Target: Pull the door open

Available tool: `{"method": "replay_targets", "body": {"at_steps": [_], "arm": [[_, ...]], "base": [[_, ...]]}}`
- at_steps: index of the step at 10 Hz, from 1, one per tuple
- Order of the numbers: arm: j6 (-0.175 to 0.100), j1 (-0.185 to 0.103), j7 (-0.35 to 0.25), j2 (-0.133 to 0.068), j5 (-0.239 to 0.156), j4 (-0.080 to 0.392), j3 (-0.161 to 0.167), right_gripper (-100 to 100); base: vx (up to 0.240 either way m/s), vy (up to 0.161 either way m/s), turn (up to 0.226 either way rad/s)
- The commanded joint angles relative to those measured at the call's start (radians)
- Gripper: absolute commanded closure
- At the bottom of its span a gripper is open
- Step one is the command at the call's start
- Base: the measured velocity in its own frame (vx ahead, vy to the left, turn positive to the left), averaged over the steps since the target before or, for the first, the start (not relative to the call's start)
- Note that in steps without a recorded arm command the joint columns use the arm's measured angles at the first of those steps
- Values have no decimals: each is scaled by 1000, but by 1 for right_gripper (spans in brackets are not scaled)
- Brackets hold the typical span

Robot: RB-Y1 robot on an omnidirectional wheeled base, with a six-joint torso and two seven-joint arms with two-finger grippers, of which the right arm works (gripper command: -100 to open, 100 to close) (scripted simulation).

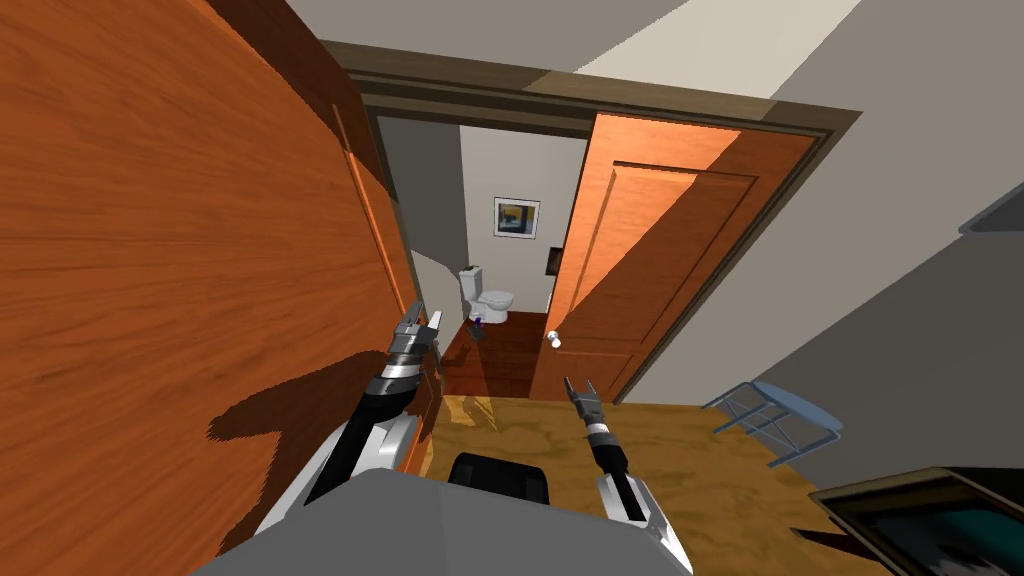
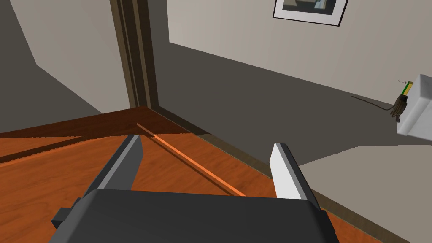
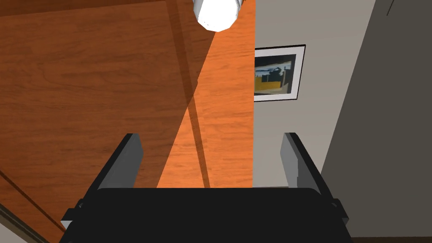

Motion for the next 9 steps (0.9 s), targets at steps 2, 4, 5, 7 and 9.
{"method": "replay_targets", "body": {"at_steps": [2, 4, 5, 7, 9], "arm": [[-17, -19, 35, -2, 19, 56, -8, -100], [-31, -33, 60, -3, 33, 100, -15, -100], [-38, -40, 74, -4, 41, 123, -18, -100], [-43, -48, 79, -6, 41, 140, -21, -100], [-57, -45, 78, -22, 29, 159, -37, -100]], "base": [[132, -1, 5], [123, -2, 3], [154, 5, 6], [138, 6, 2], [120, -9, 213]]}}
